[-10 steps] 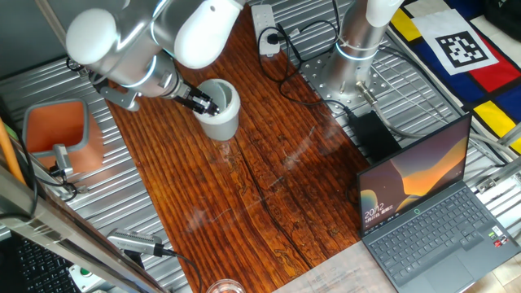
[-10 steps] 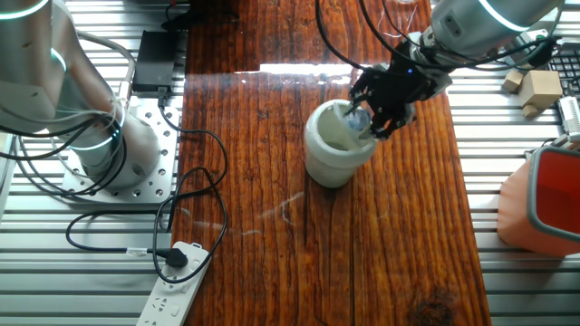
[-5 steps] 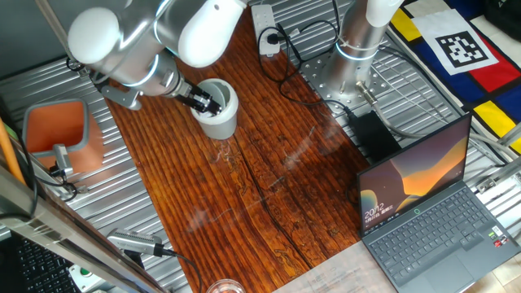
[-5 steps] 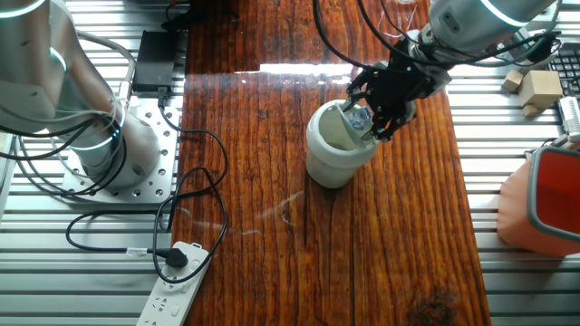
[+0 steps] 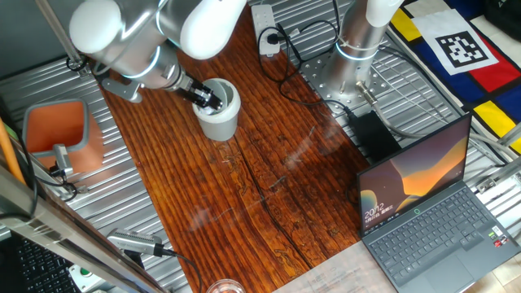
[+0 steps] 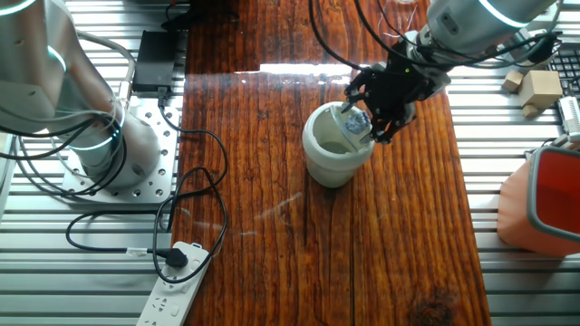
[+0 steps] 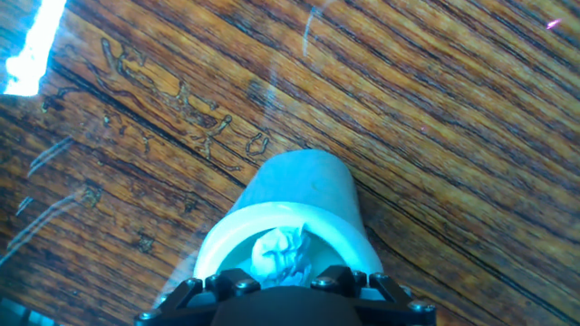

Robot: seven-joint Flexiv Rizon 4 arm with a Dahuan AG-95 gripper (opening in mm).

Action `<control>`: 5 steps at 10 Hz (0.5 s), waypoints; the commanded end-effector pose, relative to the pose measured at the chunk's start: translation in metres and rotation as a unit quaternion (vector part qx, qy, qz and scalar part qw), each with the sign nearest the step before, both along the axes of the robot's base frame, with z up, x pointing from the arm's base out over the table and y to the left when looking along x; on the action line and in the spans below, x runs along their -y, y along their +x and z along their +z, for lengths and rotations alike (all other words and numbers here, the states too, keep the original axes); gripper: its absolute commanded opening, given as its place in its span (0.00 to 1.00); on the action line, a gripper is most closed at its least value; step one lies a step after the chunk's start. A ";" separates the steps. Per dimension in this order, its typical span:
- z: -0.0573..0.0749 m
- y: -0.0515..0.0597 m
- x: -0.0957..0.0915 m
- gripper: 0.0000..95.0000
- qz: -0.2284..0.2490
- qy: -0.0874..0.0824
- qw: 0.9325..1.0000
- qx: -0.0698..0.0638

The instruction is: Put the garbage in the trash can

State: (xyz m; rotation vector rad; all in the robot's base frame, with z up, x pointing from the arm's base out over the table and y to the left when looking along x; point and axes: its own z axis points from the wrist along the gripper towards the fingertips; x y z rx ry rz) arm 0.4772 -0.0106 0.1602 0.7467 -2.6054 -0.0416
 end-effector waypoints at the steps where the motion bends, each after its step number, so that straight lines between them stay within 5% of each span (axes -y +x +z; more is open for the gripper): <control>1: 0.007 0.002 0.000 0.60 0.000 0.002 1.000 0.000; 2: 0.014 0.008 -0.003 0.60 -0.002 -0.001 1.000 -0.001; 3: 0.017 0.010 -0.006 0.20 -0.007 -0.007 1.000 0.001; 4: 0.019 0.011 -0.008 0.00 -0.014 -0.009 1.000 0.003; 5: 0.018 0.011 -0.008 0.00 -0.015 -0.010 1.000 0.003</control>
